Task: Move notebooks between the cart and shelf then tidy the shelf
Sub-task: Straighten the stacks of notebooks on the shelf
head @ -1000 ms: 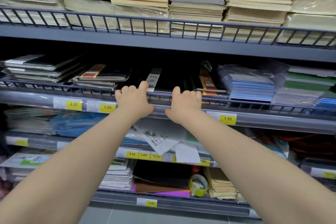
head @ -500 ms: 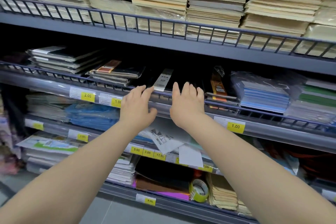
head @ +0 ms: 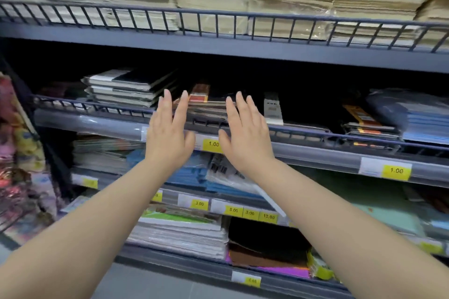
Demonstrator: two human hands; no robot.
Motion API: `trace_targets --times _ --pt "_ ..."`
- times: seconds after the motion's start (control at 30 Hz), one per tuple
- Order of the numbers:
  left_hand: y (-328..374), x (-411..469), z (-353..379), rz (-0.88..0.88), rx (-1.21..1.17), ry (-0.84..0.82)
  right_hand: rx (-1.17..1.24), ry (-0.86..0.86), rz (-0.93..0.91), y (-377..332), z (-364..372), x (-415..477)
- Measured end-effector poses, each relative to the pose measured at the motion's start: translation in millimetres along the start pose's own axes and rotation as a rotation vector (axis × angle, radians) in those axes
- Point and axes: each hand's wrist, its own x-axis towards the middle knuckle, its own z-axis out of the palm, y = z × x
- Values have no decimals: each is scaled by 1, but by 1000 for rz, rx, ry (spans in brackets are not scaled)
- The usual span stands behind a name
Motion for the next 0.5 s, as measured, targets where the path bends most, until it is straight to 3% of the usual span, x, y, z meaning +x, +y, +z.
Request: trace_targets --times 0.23,0.5 --pt "-36 22 -3 78 -296 -37 -45 143 129 -32 18 12" --pt "-46 17 -9 168 -453 -105 -244 83 172 -53 31 7"
